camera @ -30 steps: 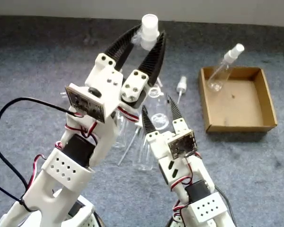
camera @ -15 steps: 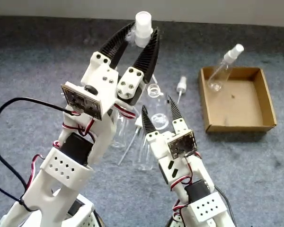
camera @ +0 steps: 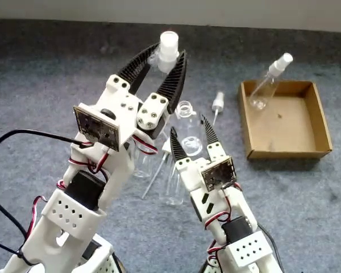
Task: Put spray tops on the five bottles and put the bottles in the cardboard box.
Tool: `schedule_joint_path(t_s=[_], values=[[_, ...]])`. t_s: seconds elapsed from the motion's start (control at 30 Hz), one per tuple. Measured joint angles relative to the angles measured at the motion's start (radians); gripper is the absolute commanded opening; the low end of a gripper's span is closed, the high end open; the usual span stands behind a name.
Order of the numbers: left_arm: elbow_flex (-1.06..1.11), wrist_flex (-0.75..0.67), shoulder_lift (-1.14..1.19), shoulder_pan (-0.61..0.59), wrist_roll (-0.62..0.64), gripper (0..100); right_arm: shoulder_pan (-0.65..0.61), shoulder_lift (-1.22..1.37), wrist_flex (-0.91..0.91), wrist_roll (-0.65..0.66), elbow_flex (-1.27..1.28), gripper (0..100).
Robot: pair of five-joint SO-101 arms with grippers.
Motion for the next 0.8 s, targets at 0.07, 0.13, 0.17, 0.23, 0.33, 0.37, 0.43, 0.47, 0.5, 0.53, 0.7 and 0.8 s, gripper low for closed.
schedule_joint_path(t_s=[0.07, 0.13, 0.17, 0.23, 0.33, 0.37, 0.43, 0.47, 0.5, 0.53, 0.7, 0.8], values=[[0.014, 0.000, -0.002, -0.002, 0.000, 1, 0.000, 0.000, 0.000, 0.000, 0.000, 16.3], [0.023, -0.029, 0.000, -0.005, 0.000, 1, 0.000, 0.000, 0.000, 0.000, 0.000, 16.3], [0.023, -0.055, 0.000, -0.003, 0.000, 1, 0.000, 0.000, 0.000, 0.000, 0.000, 16.3], [0.023, -0.107, -0.002, 0.000, 0.000, 1, 0.000, 0.000, 0.002, 0.000, 0.000, 16.3], [0.023, -0.138, -0.002, 0.000, 0.000, 1, 0.000, 0.000, 0.003, 0.000, 0.000, 16.3], [0.023, -0.138, -0.002, 0.000, 0.000, 1, 0.000, 0.000, 0.003, 0.000, 0.000, 16.3], [0.023, -0.140, -0.002, -0.002, 0.000, 1, 0.000, 0.000, 0.003, 0.000, 0.000, 16.3], [0.023, -0.144, -0.002, -0.002, 0.000, 1, 0.000, 0.000, 0.003, 0.000, 0.000, 16.3], [0.023, -0.147, -0.002, -0.002, 0.000, 1, 0.000, 0.000, 0.003, 0.000, 0.000, 16.3], [0.025, -0.149, -0.002, 0.000, 0.000, 1, 0.000, 0.000, 0.003, 0.000, 0.000, 16.3], [0.037, -0.149, -0.002, -0.002, 0.000, 1, 0.000, 0.000, 0.003, 0.000, 0.000, 16.3], [0.068, -0.149, -0.002, 0.000, 0.000, 1, 0.000, 0.000, 0.003, 0.000, 0.000, 16.3]])
